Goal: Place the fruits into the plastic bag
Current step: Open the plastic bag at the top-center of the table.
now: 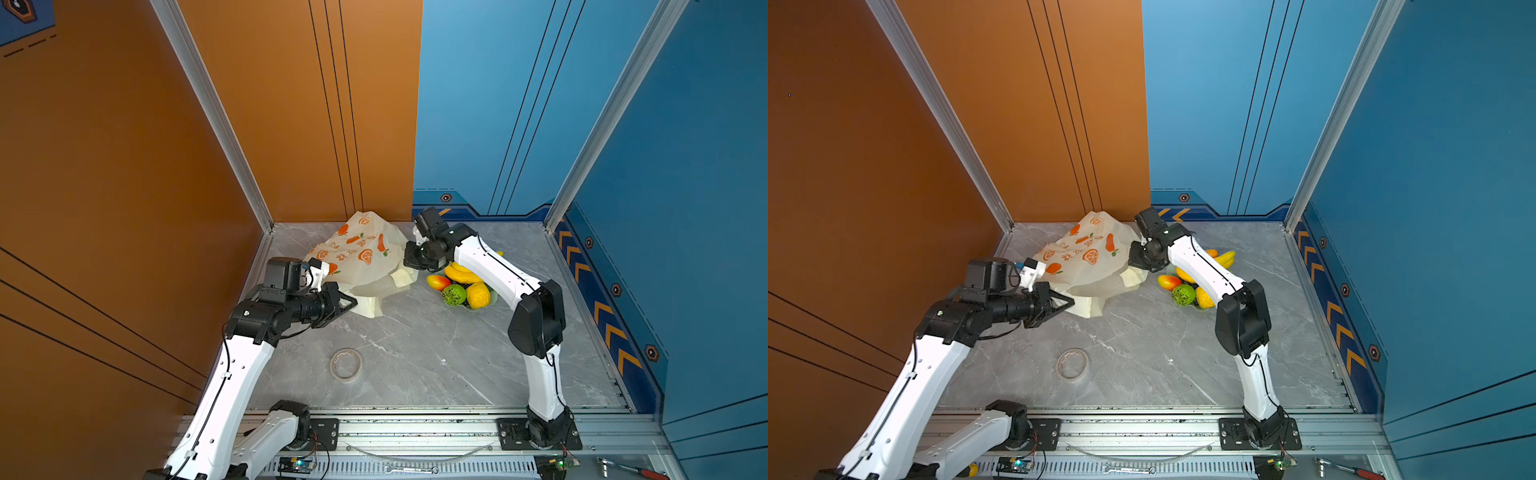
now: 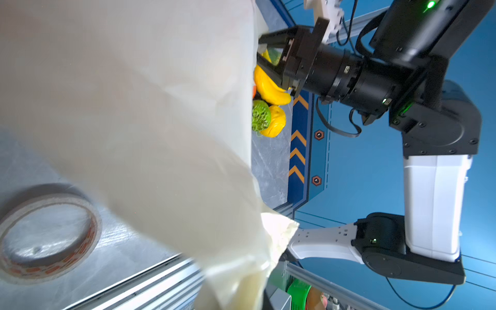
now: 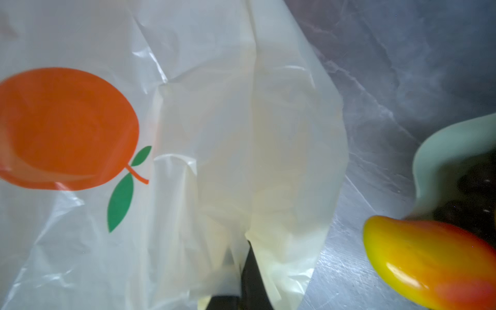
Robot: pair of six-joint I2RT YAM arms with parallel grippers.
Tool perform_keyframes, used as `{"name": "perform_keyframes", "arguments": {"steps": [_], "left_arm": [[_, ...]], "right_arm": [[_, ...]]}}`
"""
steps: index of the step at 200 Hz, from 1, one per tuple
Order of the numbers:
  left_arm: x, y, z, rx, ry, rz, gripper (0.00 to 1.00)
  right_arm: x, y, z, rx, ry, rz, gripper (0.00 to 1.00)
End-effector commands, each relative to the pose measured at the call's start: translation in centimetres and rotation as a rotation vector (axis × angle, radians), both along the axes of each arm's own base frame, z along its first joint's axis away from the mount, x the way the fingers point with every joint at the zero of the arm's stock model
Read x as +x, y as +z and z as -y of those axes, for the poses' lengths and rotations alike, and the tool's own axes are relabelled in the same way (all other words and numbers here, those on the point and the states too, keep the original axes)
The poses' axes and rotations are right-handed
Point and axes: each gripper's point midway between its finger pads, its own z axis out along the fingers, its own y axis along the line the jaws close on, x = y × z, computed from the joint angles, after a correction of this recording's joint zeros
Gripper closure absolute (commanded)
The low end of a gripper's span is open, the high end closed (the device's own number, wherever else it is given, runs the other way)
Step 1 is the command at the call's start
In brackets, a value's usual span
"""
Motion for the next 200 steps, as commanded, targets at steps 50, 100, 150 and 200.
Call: {"name": "perform_keyframes", "arguments": {"steps": [50,100,150,200], "left_arm": [[-3.2,-7.0,0.4,0.109,-0.064,-0.172,1.00],[-1.6,-8.0,1.7,0.136,-0.093,-0.180,1.00],[-0.8,-8.7,3.9,0.131,-0.140,-0.187,1.00],[-0.2,-8.1,4.8,0.073,-0.136,-0.179,1.00]], "right_arm": [[5.0,0.9,-1.5,0.079,0.033,0.094,1.00],[4.6,-2.4,-0.2,0.038,0.008,0.026,0.96],[3.8,-2.4,0.8,-0.001,0.021,0.036,0.66],[2.2,0.5,2.4,-0.023,0.023,0.066,0.52]]}}
